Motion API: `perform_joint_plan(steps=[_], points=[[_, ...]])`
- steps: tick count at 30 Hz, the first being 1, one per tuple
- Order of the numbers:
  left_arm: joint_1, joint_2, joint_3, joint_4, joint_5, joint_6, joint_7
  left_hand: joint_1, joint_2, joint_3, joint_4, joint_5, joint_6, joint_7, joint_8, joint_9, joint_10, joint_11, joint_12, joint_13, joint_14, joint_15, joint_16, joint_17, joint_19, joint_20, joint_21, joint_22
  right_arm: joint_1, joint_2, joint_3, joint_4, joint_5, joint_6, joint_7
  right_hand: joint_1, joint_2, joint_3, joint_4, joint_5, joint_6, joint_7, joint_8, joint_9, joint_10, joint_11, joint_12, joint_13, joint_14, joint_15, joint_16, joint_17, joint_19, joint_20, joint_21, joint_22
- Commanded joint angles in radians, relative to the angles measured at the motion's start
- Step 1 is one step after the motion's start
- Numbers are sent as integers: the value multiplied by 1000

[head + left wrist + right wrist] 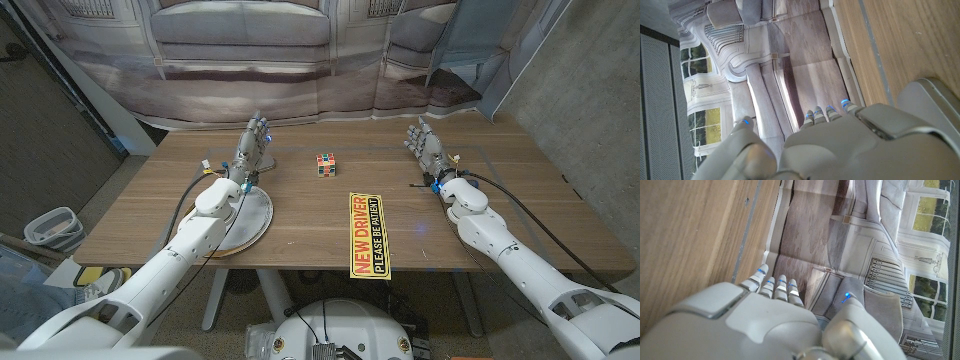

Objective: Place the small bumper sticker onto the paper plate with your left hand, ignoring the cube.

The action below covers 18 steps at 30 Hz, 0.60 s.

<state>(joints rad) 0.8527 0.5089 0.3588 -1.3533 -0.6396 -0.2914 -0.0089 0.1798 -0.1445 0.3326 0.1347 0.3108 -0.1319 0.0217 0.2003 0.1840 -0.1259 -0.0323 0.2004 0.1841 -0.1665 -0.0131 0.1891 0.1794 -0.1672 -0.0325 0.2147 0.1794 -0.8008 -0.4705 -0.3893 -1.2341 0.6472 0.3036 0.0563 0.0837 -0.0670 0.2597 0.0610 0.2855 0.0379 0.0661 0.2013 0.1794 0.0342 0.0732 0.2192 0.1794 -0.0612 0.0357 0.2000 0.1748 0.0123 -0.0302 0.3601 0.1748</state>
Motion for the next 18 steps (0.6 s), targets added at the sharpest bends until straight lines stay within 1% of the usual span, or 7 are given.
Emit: perform_joint_plan(steps=[1, 3, 6, 8, 13, 14, 18], points=[[25, 9, -4, -40, 12, -14, 7, 13, 9, 2, -9, 9, 14, -1, 8, 2, 12, 3, 12, 2, -8, 6, 7, 2, -19, -38, 7, 2, -28, -19, 3, -46, -7, -9, -21, 13, -3, 4, -6, 9, 6, 4, 6, 5, 6, 2, 8, 1, 6, 0, 2, 5, 9, -35, -2, 2], [27, 13, -4, -42, 10, -19, -6, 15, 11, 3, -10, 10, 17, -1, 9, 2, 14, 3, 12, 2, -2, 6, 8, 2, -17, -38, 7, 2, -34, -24, 4, -58, -10, -11, -28, 15, -2, 4, -7, 9, 6, 4, 5, 5, 7, 3, 8, 1, 7, -1, 2, 5, 11, -36, -3, 2], [38, 7, -7, -41, -5, -48, -32, 20, 18, 4, -12, 14, 26, 2, 11, 2, 28, 0, 17, 2, 6, 3, 9, 2, -9, -36, 8, 2, -43, -29, 6, -71, -11, -12, -36, 16, -2, 4, -8, 10, 9, 4, 6, 5, 10, 2, 9, 2, 10, -2, 2, 5, 13, -36, -4, 2], [46, 10, -8, -53, 5, -57, -25, 22, 20, 4, -13, 15, 30, 3, 12, 2, 31, 1, 17, 2, 13, 4, 11, 2, -7, -34, 8, 2, -48, -32, 7, -80, -12, -14, -39, 17, -2, 4, -9, 10, 10, 4, 5, 5, 13, 2, 9, 2, 14, -4, 2, 6, 16, -36, -4, 3], [62, 35, -11, -95, 14, -40, -12, 27, 26, 5, -16, 18, 38, 5, 13, 2, 36, 4, 18, 2, 20, 3, 12, 2, -1, -33, 9, 2, -55, -36, 5, -91, -13, -19, -40, 19, -1, 3, -11, 10, 13, 4, 5, 5, 21, 3, 11, 2, 22, -4, 3, 6, 22, -35, -5, 3], [67, 42, -12, -109, 18, -32, -5, 28, 27, 6, -17, 19, 39, 5, 13, 2, 37, 2, 18, 2, 21, 4, 12, 1, -1, -32, 9, 2, -56, -35, 4, -92, -14, -18, -42, 20, -1, 3, -11, 10, 14, 4, 5, 5, 21, 1, 10, 2, 24, -3, 4, 6, 23, -35, -5, 3], [83, 52, -15, -134, 23, -33, 4, 31, 29, 6, -18, 20, 42, 5, 14, 2, 40, 3, 18, 2, 23, 4, 11, 1, 2, -31, 9, 2, -58, -32, 3, -94, -16, -11, -44, 21, 0, 3, -12, 10, 16, 3, 5, 5, 24, 2, 11, 2, 27, -3, 3, 6, 28, -35, -5, 3]])
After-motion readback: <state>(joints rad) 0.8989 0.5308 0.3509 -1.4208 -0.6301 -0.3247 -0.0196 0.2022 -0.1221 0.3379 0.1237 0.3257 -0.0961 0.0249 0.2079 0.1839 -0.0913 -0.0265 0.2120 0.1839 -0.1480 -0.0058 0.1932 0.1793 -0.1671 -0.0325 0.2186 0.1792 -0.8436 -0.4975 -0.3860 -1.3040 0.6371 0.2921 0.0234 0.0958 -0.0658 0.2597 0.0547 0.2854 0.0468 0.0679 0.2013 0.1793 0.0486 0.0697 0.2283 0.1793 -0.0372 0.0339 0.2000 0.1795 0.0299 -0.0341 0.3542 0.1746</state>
